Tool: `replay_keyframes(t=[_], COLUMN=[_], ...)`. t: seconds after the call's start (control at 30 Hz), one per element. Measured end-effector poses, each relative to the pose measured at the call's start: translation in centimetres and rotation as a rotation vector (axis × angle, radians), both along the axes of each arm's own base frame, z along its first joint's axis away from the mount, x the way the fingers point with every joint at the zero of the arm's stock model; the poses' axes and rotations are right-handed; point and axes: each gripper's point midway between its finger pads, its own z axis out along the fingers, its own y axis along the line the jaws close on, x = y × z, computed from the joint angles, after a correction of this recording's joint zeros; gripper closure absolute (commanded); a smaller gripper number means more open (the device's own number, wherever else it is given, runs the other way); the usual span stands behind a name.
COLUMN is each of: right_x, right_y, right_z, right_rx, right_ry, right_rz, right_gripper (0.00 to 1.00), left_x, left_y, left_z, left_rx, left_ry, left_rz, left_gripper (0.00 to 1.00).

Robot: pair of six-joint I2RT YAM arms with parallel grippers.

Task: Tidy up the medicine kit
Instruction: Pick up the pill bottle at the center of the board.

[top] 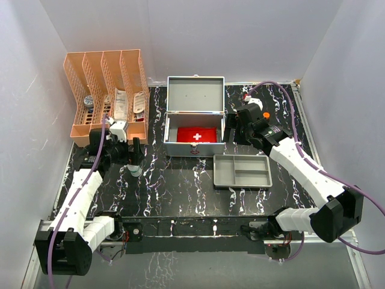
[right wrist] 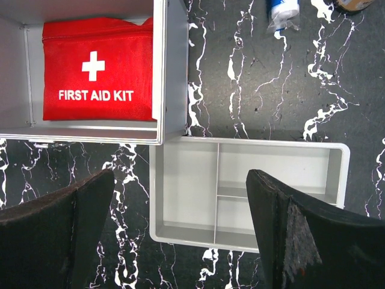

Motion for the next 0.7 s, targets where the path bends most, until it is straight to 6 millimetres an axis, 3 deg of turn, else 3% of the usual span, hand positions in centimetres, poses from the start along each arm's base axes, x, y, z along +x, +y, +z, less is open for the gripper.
replay_keyframes(t=[0.27, 0.7], right_x=[-0.5, -1.8], right_y=[0.1, 0.1], right_z=[-0.3, -1.1], right_rx=[0.004, 0.002], right_ry=[0.024, 0.084], right_rz=[0.010, 0.028], right_gripper=[0.10, 0.10], left_x=[-0.1, -0.3], left_y=[0.4, 3.6], left_z=[-1.7, -3.3], left_rx=[-0.014, 0.085], left_ry=[0.007, -0.049], left_rz=[0.187, 0.441], left_gripper=[0.06, 0.05])
